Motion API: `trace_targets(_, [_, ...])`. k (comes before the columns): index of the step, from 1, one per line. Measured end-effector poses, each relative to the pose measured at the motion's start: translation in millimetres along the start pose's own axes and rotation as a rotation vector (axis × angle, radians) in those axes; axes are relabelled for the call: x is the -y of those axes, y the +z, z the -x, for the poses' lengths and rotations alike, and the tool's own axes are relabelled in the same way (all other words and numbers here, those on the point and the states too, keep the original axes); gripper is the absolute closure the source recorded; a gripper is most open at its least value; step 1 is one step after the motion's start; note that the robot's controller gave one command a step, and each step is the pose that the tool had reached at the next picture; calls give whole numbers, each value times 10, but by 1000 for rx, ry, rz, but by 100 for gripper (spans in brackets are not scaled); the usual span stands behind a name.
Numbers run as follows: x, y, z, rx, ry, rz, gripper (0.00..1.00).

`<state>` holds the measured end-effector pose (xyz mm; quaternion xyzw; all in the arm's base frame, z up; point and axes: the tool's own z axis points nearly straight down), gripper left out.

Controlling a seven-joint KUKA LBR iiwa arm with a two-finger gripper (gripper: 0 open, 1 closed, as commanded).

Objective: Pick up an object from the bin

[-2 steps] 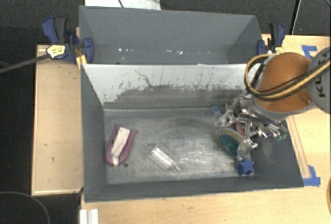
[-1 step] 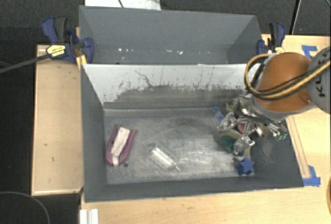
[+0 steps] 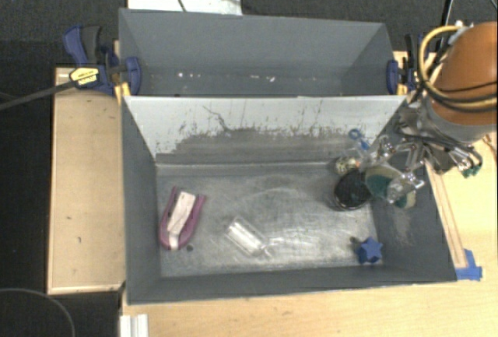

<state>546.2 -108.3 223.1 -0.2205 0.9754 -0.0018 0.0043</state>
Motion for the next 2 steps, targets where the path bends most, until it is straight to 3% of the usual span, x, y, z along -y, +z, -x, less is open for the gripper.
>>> trace_targets(1, [-202, 1003, 228, -9, -143, 13, 100])
trace_targets(2, [-209, -94, 159, 2, -154, 0, 100])
